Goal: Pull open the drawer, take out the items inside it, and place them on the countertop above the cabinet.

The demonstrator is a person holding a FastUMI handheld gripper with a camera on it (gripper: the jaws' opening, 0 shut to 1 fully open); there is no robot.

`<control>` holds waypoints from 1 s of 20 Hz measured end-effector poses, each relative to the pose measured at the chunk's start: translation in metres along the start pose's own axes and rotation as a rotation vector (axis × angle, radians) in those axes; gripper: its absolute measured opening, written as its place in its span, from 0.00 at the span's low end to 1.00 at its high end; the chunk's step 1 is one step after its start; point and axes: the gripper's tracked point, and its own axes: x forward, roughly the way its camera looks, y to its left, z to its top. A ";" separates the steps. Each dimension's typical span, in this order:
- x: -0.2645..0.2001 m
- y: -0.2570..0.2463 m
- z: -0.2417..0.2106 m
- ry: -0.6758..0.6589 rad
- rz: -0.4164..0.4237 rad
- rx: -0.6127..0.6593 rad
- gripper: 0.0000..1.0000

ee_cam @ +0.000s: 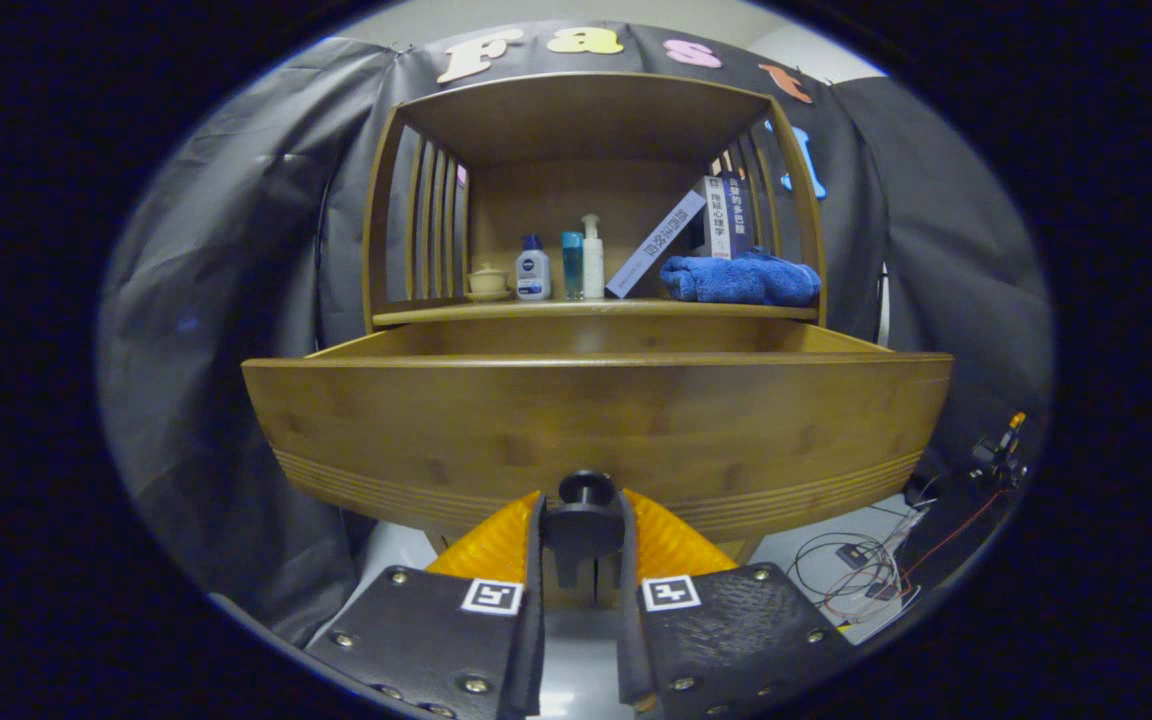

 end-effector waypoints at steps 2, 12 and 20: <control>-0.007 -0.002 0.001 -0.002 0.000 0.008 0.30; -0.022 0.000 0.052 -0.016 -0.012 0.033 1.00; 0.012 -0.006 0.127 0.021 -0.079 -0.002 1.00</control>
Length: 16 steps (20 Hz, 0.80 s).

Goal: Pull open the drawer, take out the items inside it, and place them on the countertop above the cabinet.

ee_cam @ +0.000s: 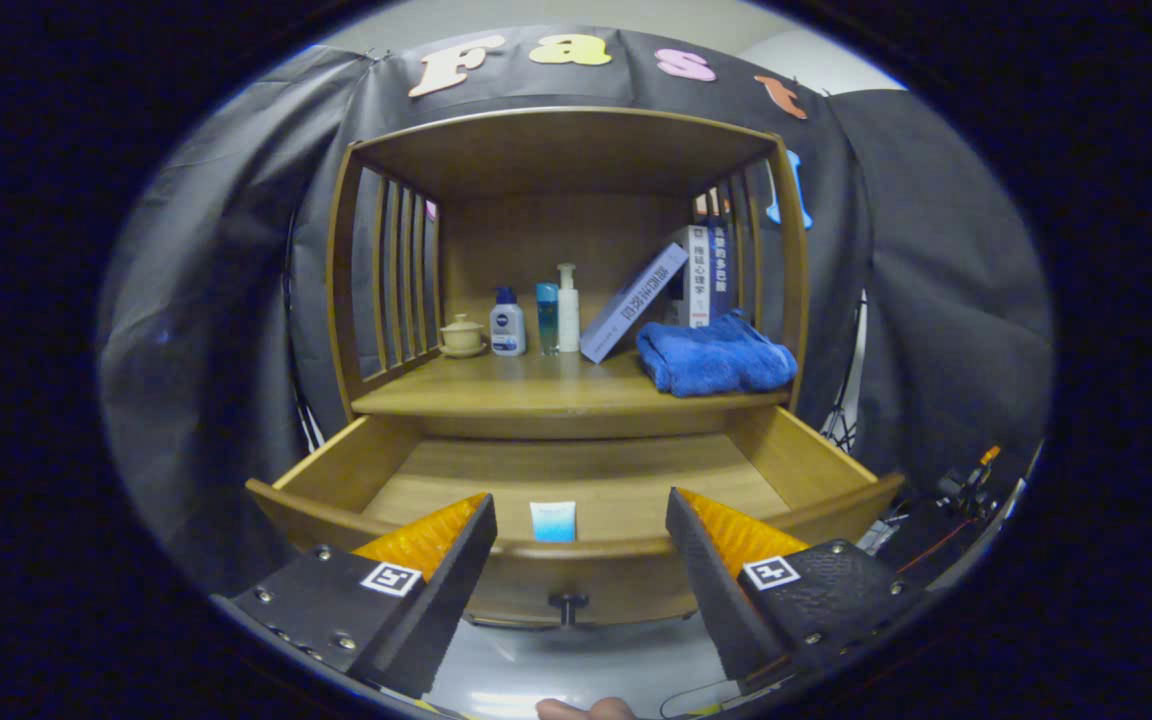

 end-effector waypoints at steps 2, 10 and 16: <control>0.019 -0.001 0.009 0.052 -0.009 -0.022 1.00; 0.102 0.013 -0.049 0.521 0.011 -0.196 1.00; 0.112 0.020 -0.106 0.862 -0.010 -0.134 0.96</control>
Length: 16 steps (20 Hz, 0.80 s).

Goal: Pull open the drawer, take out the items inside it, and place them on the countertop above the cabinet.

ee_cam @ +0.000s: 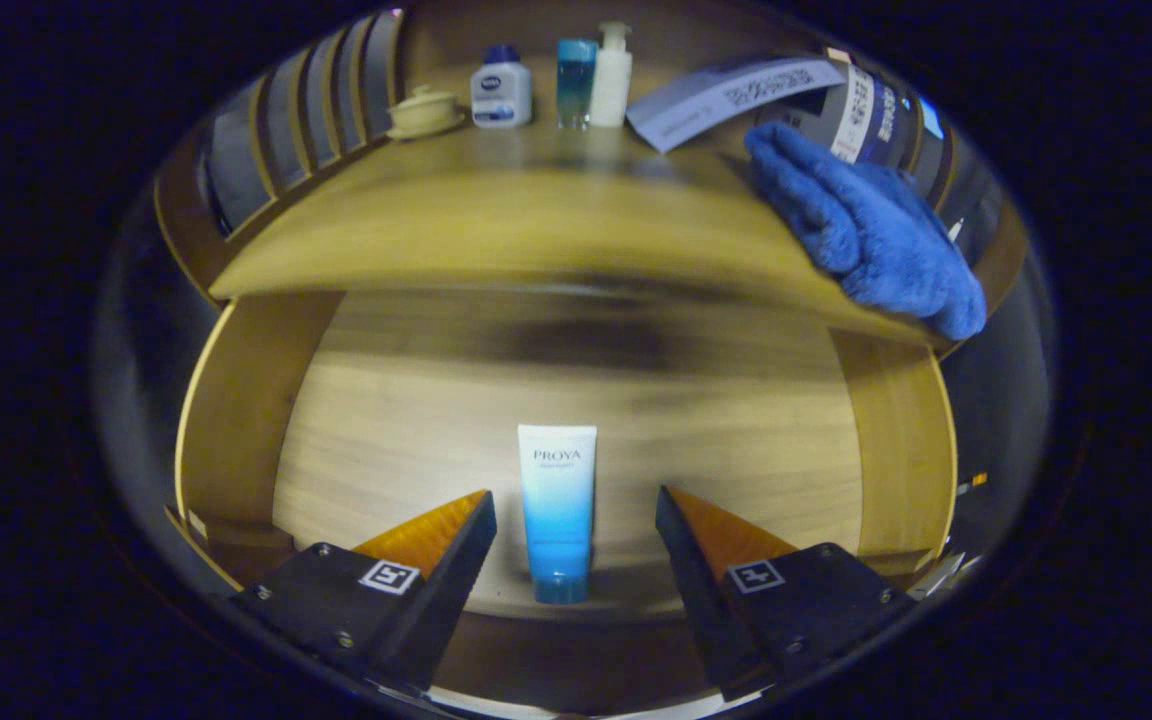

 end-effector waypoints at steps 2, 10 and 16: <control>0.010 -0.001 -0.005 0.058 -0.014 0.002 0.88; 0.026 0.007 -0.009 0.108 -0.007 0.063 0.46; -0.005 0.020 -0.002 0.007 0.108 0.184 0.46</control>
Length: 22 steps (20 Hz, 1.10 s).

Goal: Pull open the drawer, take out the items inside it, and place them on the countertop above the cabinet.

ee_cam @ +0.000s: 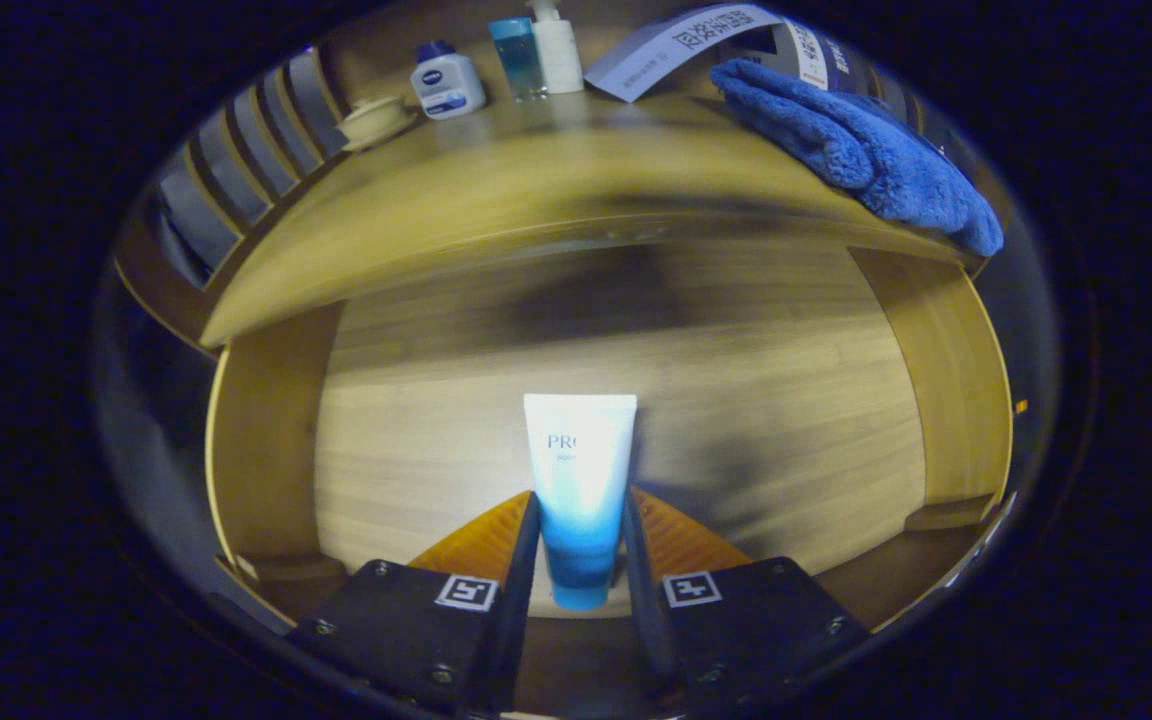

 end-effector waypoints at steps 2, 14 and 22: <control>-0.015 0.000 0.006 -0.059 0.015 0.012 0.46; -0.045 -0.020 0.047 -0.227 0.051 0.141 0.12; 0.003 0.009 0.061 -0.143 0.048 -0.110 0.75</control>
